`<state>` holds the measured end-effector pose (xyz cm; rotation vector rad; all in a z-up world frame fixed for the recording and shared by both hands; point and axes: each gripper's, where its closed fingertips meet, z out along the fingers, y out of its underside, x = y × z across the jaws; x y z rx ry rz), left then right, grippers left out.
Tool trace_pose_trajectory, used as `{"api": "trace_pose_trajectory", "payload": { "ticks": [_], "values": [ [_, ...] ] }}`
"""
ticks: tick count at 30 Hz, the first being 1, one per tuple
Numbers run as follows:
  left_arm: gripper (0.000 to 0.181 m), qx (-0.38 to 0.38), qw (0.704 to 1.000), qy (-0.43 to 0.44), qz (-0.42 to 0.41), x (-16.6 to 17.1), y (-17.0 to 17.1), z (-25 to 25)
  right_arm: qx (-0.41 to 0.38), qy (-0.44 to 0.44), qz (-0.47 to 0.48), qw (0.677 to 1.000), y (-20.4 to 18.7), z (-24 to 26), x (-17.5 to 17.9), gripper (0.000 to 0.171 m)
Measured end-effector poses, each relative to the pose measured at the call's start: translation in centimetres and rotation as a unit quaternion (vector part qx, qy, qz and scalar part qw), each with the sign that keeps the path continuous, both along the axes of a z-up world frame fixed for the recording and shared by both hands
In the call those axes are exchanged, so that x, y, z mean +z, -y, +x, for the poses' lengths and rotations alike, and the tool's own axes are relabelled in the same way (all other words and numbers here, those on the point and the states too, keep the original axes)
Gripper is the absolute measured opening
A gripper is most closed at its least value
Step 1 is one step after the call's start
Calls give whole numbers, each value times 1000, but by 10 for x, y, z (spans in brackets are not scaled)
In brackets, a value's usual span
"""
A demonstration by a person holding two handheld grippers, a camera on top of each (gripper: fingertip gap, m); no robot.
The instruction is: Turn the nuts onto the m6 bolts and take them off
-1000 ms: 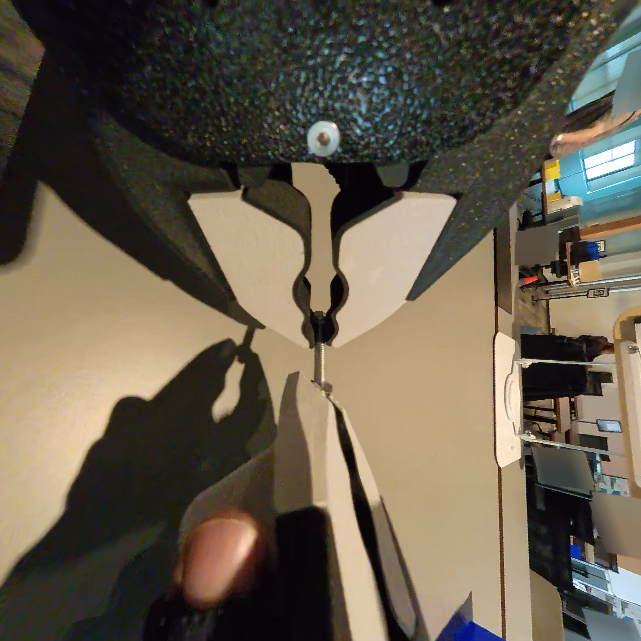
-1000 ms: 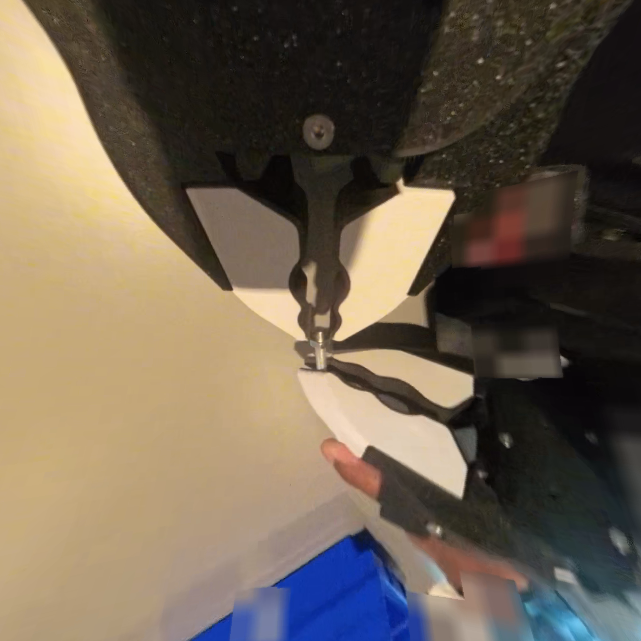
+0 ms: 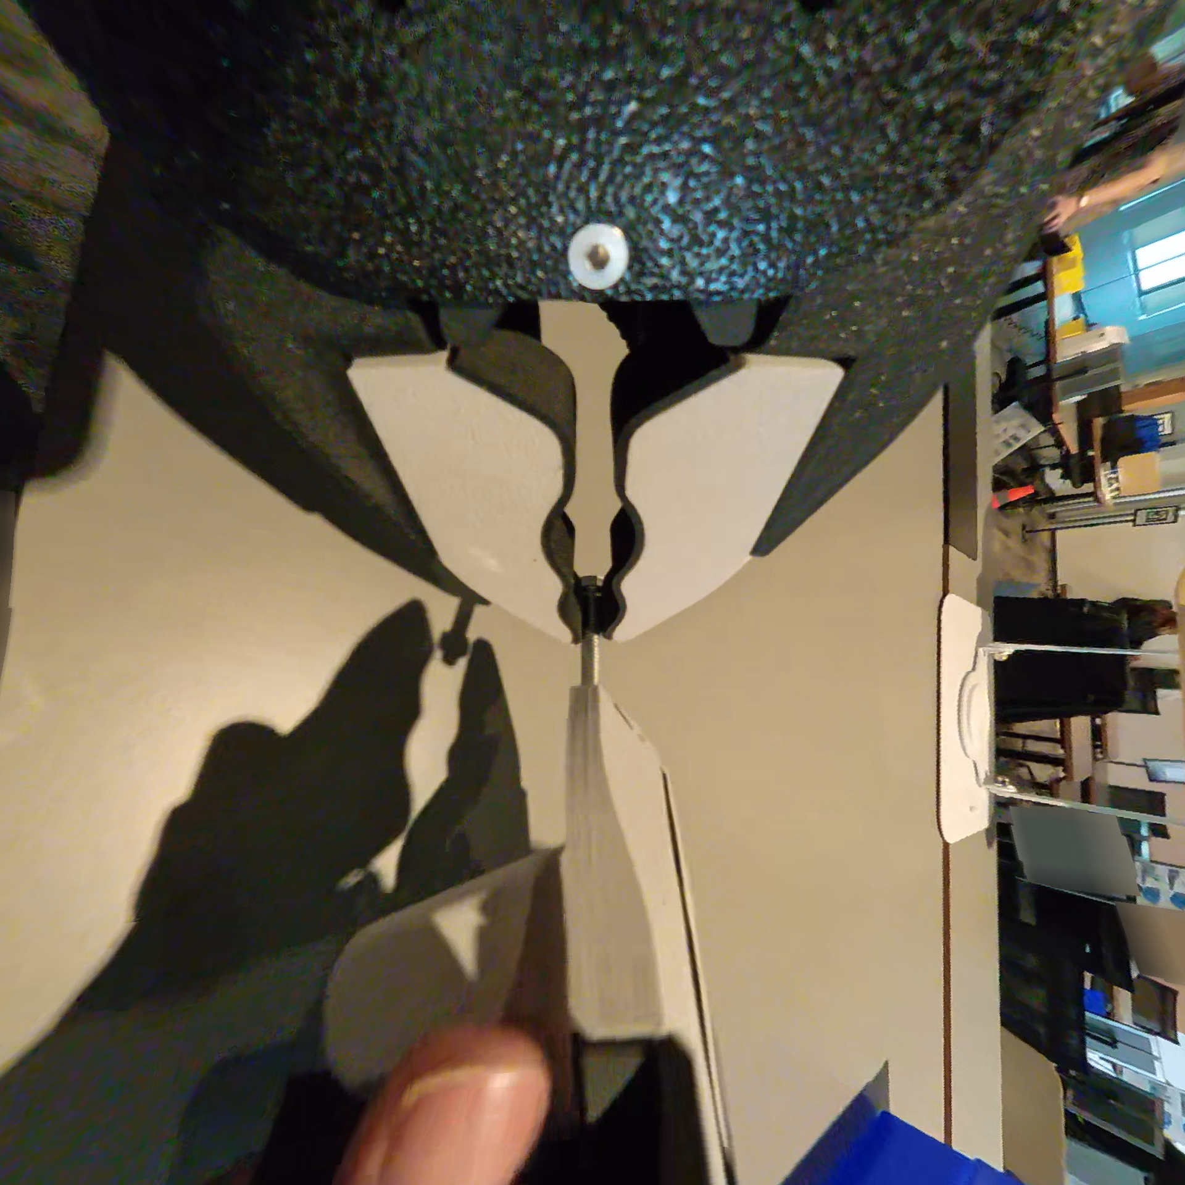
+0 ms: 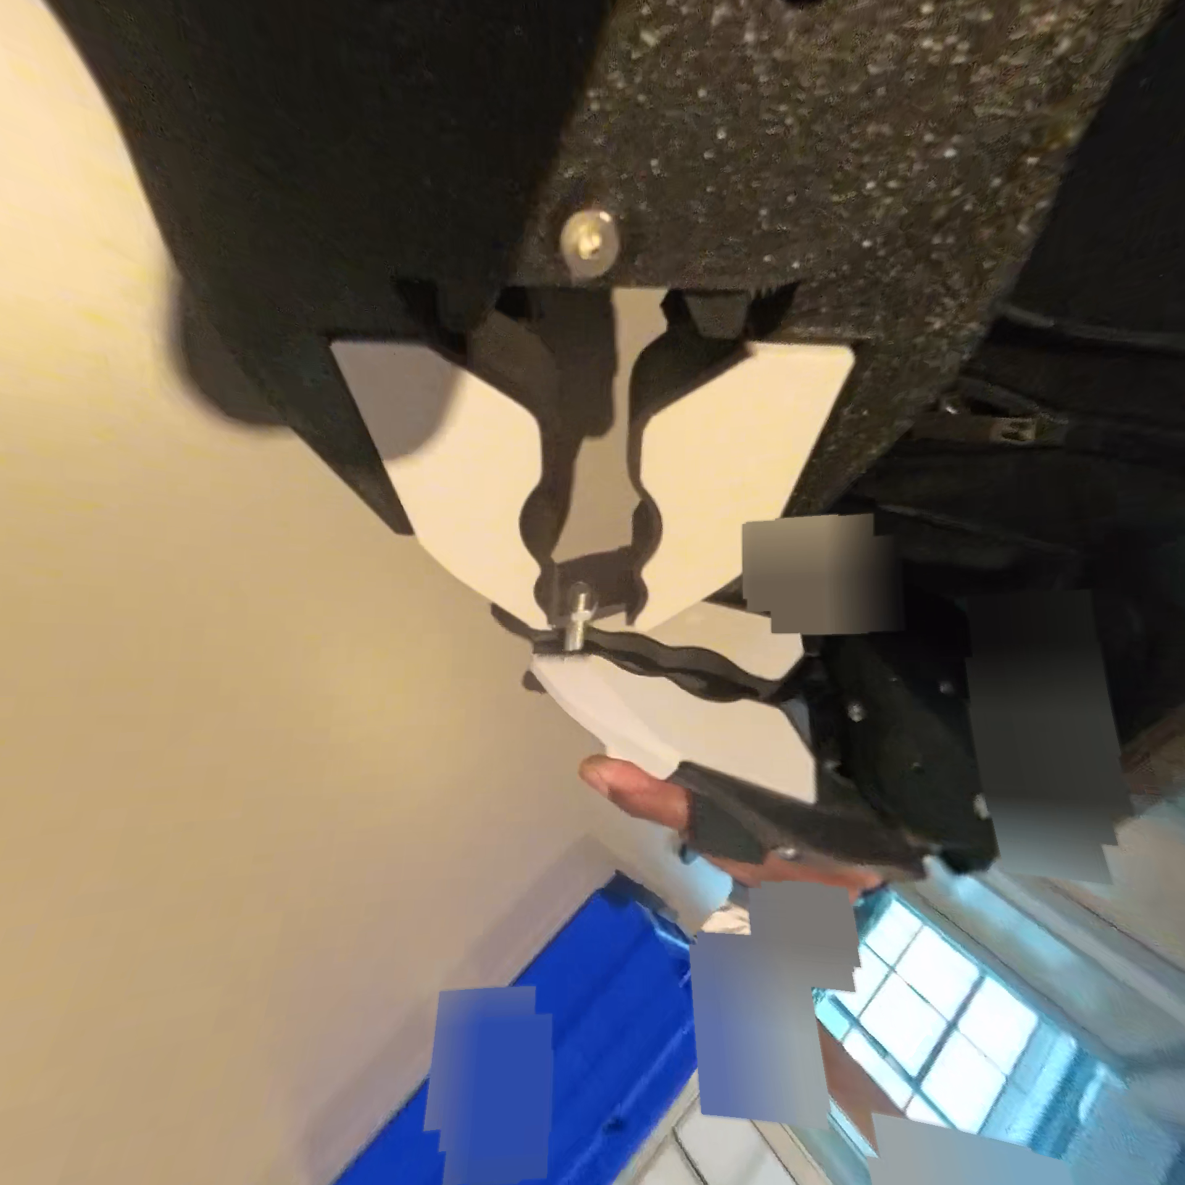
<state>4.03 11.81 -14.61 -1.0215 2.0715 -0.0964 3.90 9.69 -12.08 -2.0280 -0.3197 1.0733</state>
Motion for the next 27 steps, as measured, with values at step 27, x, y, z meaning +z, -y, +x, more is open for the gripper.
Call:
{"api": "trace_pose_trajectory", "payload": {
  "ticks": [27],
  "values": [
    [6, -9, 1000, 0, 4, 4, 9, -15, -24, 22, 48, 998, 10, -12, 5, 17]
  ]
}}
